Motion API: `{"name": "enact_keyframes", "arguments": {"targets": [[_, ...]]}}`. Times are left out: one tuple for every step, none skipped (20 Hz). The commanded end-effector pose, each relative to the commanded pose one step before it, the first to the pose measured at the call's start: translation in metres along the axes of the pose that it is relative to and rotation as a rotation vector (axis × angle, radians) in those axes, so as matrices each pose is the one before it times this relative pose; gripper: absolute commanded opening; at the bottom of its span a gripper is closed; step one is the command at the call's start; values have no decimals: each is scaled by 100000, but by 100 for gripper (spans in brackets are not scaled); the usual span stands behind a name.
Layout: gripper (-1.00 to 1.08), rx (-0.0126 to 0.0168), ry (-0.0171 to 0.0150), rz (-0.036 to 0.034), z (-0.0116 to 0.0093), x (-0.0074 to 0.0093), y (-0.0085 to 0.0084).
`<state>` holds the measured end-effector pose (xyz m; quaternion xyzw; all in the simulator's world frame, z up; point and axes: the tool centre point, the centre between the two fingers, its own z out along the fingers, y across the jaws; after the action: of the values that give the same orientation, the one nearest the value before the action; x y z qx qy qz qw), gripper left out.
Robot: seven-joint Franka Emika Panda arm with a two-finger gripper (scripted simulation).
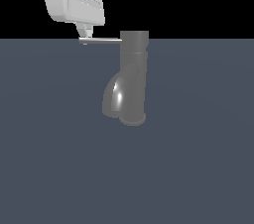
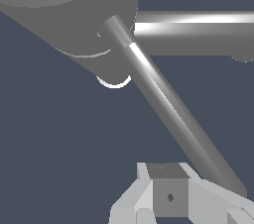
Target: Turn on the faucet by rotating a designated handle.
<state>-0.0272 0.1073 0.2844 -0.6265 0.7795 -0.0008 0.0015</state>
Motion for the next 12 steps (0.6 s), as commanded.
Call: {"name": "enact_keyframes", "arguments": {"targets": [[-100,61,104,17,-5,13,-5],[-100,0,0,0,-5,256,243],[-100,0,0,0,-5,258,244],[-100,-28,-1,-40,9,239,245],[-100,0,0,0,-5,260,246],[-100,-28,0,-40,8,242,247],[-100,0,0,0,-5,262,248],[-100,-28,0,-40,8,244,249],[-100,0,0,0,-5,264,250],[-100,0,0,0,-6,265,251],[-100,-28,0,-40,8,247,252],[-100,0,0,0,-6,267,253]]}}
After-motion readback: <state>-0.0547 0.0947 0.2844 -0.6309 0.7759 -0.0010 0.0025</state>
